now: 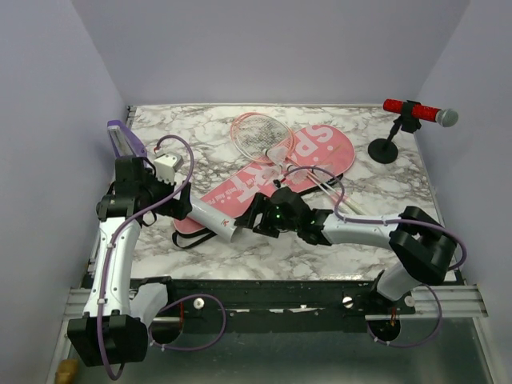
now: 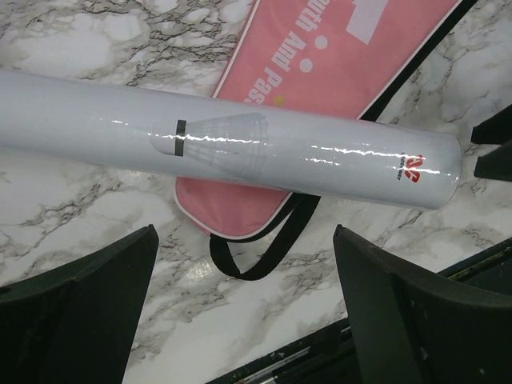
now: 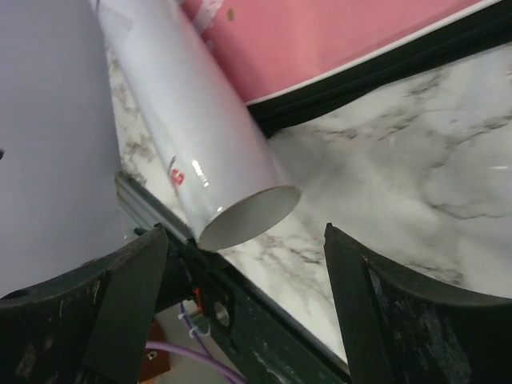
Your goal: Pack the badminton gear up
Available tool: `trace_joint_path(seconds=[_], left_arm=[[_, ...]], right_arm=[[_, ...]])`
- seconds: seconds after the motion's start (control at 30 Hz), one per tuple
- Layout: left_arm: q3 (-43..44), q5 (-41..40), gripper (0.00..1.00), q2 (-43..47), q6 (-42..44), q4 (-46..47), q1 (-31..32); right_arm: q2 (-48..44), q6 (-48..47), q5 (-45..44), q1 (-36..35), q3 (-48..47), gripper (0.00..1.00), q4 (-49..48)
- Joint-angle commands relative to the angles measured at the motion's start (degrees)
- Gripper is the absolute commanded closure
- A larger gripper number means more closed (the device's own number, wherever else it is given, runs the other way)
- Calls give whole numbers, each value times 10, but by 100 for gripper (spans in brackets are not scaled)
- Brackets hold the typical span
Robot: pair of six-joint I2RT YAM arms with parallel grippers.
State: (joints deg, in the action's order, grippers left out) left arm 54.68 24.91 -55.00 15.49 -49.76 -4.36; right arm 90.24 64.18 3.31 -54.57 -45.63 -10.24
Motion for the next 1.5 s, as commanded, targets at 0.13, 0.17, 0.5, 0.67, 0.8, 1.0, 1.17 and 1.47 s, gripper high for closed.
trace_joint_path(seconds=[0.13, 0.17, 0.5, 0.67, 0.8, 1.0, 1.17, 1.47], left_arm=[[13, -3, 1, -14, 1, 13, 2], [15, -1, 1, -13, 1, 12, 2], [2, -7, 1, -2, 3, 16, 2], [-2, 1, 1, -16, 12, 11, 5], [-10, -1, 1, -3, 31, 17, 6], [-5, 19, 1, 13, 50, 4, 10], [-32, 137, 1, 86, 184, -31, 17], [26, 280, 1, 157, 569, -241, 28]], right_arm=[[25, 40, 4, -51, 10, 14, -108], [27, 42, 3, -53, 12, 14, -118], [106, 57, 12, -53, -3, 26, -207], [136, 67, 25, -52, -6, 41, -260], [120, 56, 5, -52, -14, 60, -237], [49, 7, -30, -52, -20, 90, -141], [-6, -68, -38, -51, -49, 99, -1], [-159, -150, 14, -52, -5, 100, 159]])
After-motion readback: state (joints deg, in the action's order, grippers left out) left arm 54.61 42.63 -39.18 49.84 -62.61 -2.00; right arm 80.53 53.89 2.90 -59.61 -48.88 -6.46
